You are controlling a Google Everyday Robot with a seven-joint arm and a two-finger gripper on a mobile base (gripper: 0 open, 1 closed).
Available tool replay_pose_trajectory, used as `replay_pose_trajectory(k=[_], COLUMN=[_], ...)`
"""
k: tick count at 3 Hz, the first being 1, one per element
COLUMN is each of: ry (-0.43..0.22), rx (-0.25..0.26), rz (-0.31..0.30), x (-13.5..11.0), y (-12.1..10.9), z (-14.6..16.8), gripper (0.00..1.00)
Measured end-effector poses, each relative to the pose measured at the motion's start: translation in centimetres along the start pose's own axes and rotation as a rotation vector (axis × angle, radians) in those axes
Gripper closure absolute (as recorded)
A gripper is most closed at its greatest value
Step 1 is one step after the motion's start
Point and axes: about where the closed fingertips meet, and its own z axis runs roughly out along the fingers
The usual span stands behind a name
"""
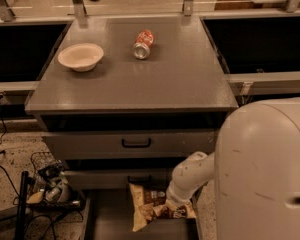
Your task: Pick brown chip bag from bottom drawer and place on counter
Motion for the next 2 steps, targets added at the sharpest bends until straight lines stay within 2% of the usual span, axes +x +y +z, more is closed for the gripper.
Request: replay_pose_trajectory(k=[2], ry=[0.012], rx=[0.183], rz=[0.119], x=[3.5], y=[-1.1], z=[-8.9], gripper=[1.0])
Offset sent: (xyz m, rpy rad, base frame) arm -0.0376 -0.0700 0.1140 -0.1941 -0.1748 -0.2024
